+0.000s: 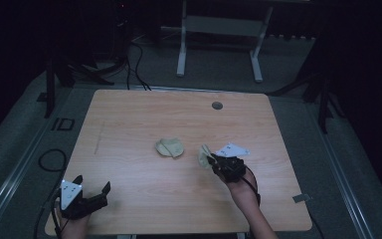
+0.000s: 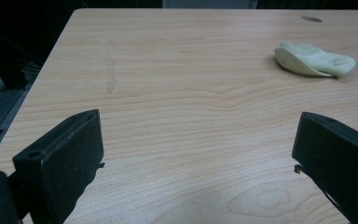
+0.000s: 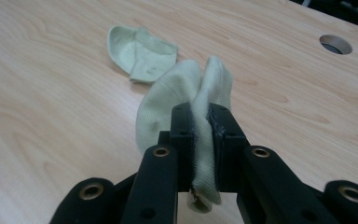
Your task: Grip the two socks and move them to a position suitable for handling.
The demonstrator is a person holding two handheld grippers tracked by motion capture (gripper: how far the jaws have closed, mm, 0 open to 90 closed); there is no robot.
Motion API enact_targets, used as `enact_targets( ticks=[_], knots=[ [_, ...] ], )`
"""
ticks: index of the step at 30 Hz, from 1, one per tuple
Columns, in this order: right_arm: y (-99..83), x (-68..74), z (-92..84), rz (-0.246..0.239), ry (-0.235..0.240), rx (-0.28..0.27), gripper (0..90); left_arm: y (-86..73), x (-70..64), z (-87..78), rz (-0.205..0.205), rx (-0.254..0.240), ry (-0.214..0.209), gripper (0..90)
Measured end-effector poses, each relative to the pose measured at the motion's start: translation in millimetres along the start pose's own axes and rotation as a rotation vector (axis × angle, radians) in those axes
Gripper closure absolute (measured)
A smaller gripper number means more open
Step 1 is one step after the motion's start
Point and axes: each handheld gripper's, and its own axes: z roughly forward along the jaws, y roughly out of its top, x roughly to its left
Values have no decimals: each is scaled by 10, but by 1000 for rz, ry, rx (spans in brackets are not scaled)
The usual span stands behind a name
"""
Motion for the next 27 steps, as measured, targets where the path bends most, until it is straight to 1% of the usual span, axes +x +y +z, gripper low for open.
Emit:
enact_targets(
  ticks=[1,2,3,4,5,6,8,9,10,13,14,15,17,19,20,21,22,23,24,25,27],
  knots=[
    [-27,18,-39,7,5,-14,811,0,-1,-1,1,0,1,21],
    [-55,42,-76,3,9,-19,810,1,-2,-1,1,0,2,21],
    [-55,42,-76,3,9,-19,810,1,-2,-1,1,0,2,21],
    [-153,121,-169,9,8,-29,811,1,-2,-3,-1,-1,2,21],
    [-153,121,-169,9,8,-29,811,1,-2,-4,0,0,2,21],
    [-224,174,-202,0,-5,-27,810,2,-3,-5,-1,0,3,21],
    [-258,194,-210,-2,-2,-24,810,3,-3,-6,-1,0,3,22],
    [-304,213,-221,10,9,-19,810,4,-3,-10,-2,-2,4,22],
    [-415,261,-225,24,23,-3,810,4,-5,-13,-6,-5,4,21],
    [-543,335,-199,22,36,29,810,2,-12,-12,-5,-2,-1,21],
    [-543,335,-199,22,36,29,810,2,-12,-12,-5,-2,-1,21],
    [-638,392,-190,33,46,38,809,1,-25,-5,0,2,-6,22],
    [-705,447,-163,27,51,56,809,3,-39,0,5,3,-9,21],
    [-781,499,-128,45,65,71,807,6,-50,0,12,4,-10,22],
    [-781,499,-128,45,65,71,807,6,-50,0,12,4,-10,22],
    [-813,533,-108,44,68,88,805,8,-55,0,14,3,-13,22],
    [-874,612,-78,50,76,105,800,10,-65,-3,18,1,-16,21],
    [-888,642,-64,38,75,116,797,10,-65,-3,18,1,-16,21],
    [-906,680,-52,25,64,122,791,14,-73,-6,16,3,-22,21],
    [-906,680,-52,25,64,122,791,14,-73,-6,16,3,-22,21],
    [-935,716,-40,37,58,107,781,20,-103,-13,15,3,-36,21]
  ],
)
